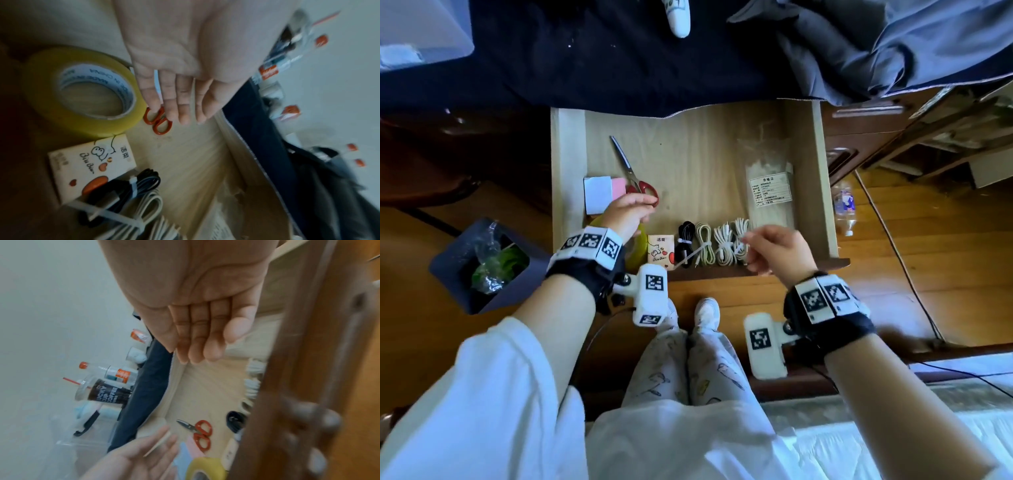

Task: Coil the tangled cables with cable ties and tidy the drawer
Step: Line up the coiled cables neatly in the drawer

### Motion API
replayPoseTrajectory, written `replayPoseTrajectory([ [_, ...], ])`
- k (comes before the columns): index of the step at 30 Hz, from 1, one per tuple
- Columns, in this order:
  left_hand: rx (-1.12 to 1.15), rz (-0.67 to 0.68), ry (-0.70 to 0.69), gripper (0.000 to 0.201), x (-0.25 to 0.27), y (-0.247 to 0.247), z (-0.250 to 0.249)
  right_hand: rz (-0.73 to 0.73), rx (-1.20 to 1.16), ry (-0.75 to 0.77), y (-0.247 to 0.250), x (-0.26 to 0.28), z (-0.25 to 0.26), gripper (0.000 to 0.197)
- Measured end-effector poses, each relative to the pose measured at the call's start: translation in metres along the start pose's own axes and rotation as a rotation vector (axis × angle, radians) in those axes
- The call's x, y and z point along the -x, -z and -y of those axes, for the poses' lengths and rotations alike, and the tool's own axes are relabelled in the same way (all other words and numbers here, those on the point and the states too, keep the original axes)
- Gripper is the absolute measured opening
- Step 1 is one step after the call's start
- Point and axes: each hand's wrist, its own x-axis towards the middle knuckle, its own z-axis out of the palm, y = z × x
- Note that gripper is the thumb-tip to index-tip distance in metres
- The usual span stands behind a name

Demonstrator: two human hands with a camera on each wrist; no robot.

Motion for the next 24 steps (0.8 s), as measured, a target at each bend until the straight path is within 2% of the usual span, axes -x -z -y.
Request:
replayPoseTrajectory([
  [5, -0.003, 0.028, 0.165, 0.030, -0.050, -0.012, -0.002, 0.156, 0.049, 0.025, -0.032, -0.066, 0.042, 0.009],
  [7, -0.008, 0.004, 0.199, 0.042, -0.076, -0.011, 0.006, 0.196, 0.074, -0.033, -0.052, -0.095, 0.043, 0.021],
  [8, -0.003, 0.008, 0.204, 0.040, -0.086, -0.010, 0.006, 0.216, 0.077, -0.065, -0.063, -0.109, 0.042, 0.027],
  [10, -0.013, 0.044, 0.206, 0.021, -0.099, -0.007, 0.005, 0.273, 0.082, -0.110, -0.088, -0.134, 0.039, 0.040],
  [12, -0.020, 0.066, 0.236, 0.018, -0.103, -0.003, 0.003, 0.333, 0.100, -0.132, -0.109, -0.152, 0.037, 0.049],
  [14, 0.007, 0.076, 0.272, 0.037, -0.107, 0.000, 0.010, 0.384, 0.115, -0.142, -0.125, -0.163, 0.039, 0.054],
  [16, 0.060, 0.071, 0.309, 0.041, -0.109, 0.001, 0.015, 0.447, 0.094, -0.157, -0.134, -0.167, 0.040, 0.053],
  [19, 0.082, 0.064, 0.341, 0.029, -0.112, 0.002, 0.020, 0.483, 0.045, -0.241, -0.139, -0.167, 0.033, 0.045],
  [21, 0.057, 0.089, 0.342, 0.026, -0.110, 0.003, 0.021, 0.486, 0.084, -0.273, -0.135, -0.162, 0.029, 0.033],
  [24, 0.066, 0.103, 0.332, 0.039, -0.103, 0.004, 0.019, 0.442, 0.128, -0.246, -0.125, -0.153, 0.029, 0.021],
])
